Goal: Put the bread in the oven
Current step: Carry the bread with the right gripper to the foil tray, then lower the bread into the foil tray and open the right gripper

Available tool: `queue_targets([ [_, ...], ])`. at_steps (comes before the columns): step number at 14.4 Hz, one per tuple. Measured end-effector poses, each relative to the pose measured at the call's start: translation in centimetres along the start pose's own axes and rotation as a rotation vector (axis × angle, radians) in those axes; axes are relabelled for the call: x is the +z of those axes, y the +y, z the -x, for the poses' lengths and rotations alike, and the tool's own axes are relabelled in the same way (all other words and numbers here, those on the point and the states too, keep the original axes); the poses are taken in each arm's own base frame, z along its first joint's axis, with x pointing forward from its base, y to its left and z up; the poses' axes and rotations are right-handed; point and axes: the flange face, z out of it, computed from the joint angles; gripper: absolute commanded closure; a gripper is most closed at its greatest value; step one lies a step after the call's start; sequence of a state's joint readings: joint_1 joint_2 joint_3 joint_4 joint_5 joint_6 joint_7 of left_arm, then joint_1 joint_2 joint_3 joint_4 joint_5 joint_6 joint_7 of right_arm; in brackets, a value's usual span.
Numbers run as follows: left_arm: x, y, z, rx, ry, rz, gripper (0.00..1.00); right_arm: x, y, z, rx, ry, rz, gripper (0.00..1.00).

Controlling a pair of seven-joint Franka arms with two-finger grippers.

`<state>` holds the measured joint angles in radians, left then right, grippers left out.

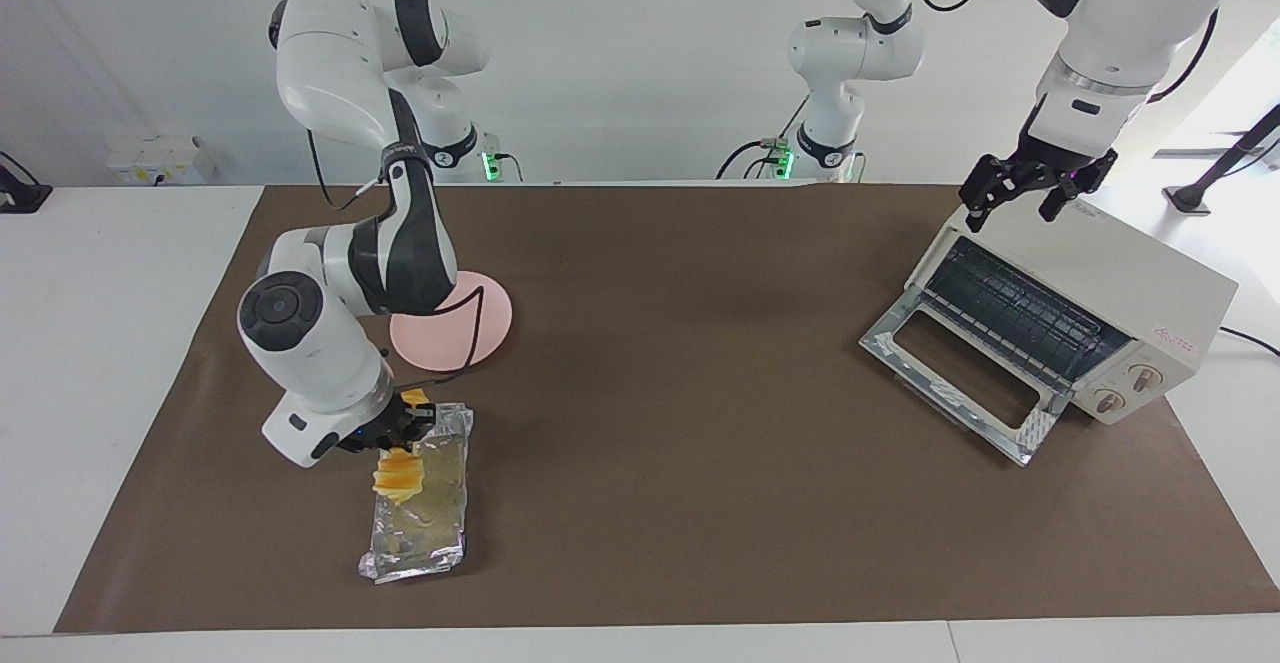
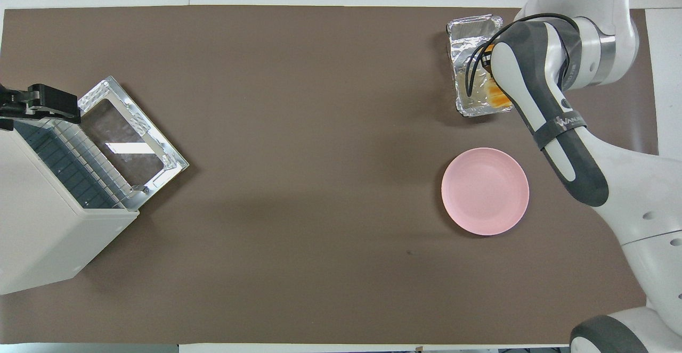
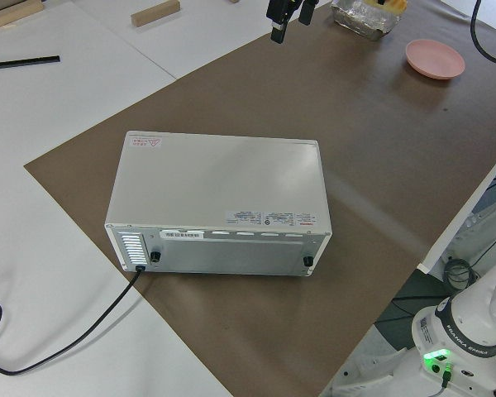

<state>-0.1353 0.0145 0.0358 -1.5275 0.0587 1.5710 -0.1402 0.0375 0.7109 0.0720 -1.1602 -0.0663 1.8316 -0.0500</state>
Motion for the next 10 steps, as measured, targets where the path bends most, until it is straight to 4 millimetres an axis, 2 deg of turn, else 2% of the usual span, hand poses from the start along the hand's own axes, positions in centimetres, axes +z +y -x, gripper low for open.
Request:
queue_targets([
  [5, 0.0, 0.0, 0.0, 0.000, 0.000, 0.000, 0.00, 1.7, -1.3, -1.5, -0.029, 0.026, 0.000, 1.00],
  [10, 0.0, 0.0, 0.0, 0.000, 0.000, 0.000, 0.00, 3.4, -1.4, -2.3, -0.031, 0.049, -0.001, 1.00],
])
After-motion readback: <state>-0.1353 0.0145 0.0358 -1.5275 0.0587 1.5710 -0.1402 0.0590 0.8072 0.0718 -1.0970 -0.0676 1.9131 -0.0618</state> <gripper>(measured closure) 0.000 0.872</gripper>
